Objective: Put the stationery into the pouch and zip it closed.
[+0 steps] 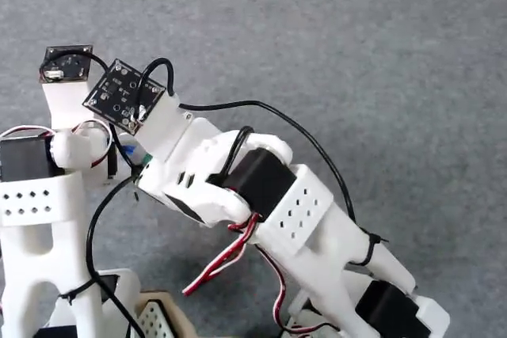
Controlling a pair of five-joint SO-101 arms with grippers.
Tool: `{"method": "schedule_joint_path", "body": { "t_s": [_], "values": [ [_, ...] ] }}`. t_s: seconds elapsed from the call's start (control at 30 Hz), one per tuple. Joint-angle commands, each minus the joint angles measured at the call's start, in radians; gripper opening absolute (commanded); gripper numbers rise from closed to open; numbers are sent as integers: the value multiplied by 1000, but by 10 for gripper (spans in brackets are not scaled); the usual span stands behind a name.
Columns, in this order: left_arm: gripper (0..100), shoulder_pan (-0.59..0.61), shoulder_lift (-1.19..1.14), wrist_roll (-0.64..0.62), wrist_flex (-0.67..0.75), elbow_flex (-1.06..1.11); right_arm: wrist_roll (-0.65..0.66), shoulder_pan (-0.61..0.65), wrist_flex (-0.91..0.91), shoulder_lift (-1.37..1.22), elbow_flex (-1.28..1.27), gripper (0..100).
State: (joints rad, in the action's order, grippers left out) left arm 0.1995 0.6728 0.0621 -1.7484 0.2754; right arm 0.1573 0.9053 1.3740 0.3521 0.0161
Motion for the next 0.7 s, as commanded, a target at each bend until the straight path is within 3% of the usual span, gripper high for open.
{"method": "schedule_joint_path", "body": {
  "t_s": [0.0, 0.5, 0.67],
  "values": [
    [28, 8, 11, -5, -11, -5, 9, -35, -21, -12, -41, 12],
    [28, 8, 9, -5, -11, -5, 3, -35, -26, -12, -104, 18],
    [28, 10, 8, -5, -11, -4, 2, -38, -20, -12, -108, 136]
  ]
}}
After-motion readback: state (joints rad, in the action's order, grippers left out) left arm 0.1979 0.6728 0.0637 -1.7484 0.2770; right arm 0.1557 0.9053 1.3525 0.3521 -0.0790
